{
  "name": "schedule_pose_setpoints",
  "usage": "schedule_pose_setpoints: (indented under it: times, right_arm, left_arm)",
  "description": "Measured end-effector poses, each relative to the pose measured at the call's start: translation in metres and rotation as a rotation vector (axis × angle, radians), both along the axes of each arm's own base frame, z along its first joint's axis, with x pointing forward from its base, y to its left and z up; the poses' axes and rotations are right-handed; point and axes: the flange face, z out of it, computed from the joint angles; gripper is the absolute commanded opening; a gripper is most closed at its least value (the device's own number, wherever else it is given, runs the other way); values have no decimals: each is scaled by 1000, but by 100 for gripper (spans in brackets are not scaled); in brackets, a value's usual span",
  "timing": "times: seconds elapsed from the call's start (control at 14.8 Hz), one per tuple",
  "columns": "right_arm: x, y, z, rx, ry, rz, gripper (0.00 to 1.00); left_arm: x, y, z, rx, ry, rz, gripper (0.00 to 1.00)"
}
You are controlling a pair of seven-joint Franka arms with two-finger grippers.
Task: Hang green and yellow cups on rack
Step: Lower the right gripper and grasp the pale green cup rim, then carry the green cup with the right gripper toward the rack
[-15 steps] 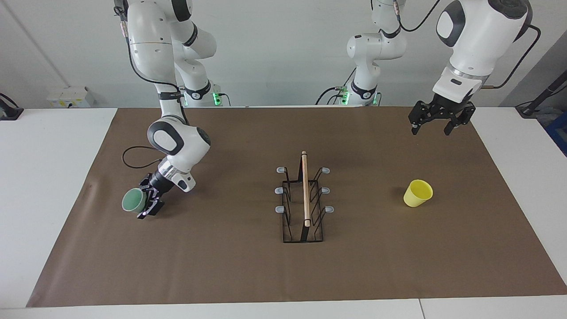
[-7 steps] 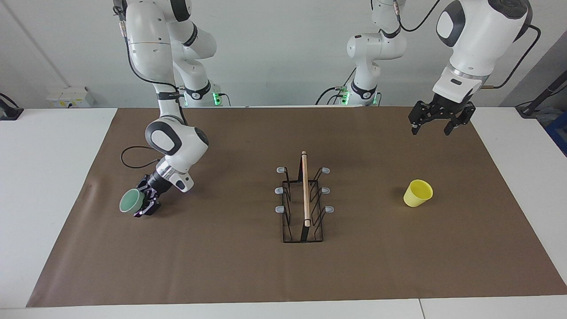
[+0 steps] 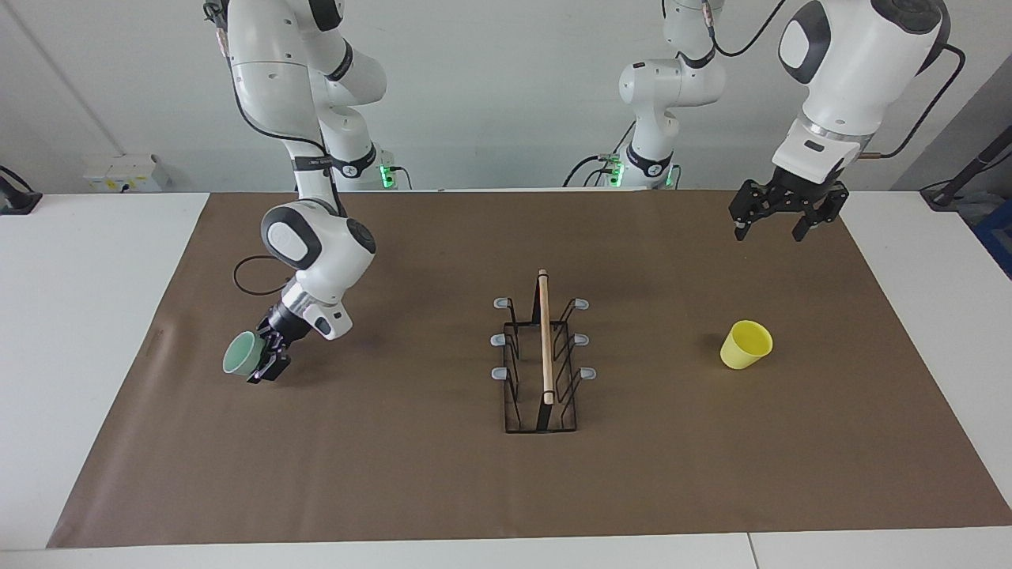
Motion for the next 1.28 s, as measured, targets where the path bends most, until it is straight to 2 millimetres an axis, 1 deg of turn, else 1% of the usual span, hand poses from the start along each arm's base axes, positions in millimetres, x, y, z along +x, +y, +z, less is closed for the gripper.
schedule_pose_setpoints:
  times: [0.13,0.27,0.47,0.74,1.08,1.28]
  right_arm:
    - [3,5,16,19,1,1,0]
    - [3,18,33,34,1,7,0]
    - [0,38,60,100,32,-38,0]
    - [5,45,91,184,51,-120,0]
    - [12,56,116,333,60,-262,0]
    - [13,65,123,475,76,-344,0]
  left_arm:
    - [0,0,0,0,0,0,100]
    - [0,0,0,0,0,0,100]
    - [0,0,0,0,0,0,100]
    - [0,0,0,0,0,0,100]
    - [0,0,0,0,0,0,100]
    - [0,0,0,0,0,0,100]
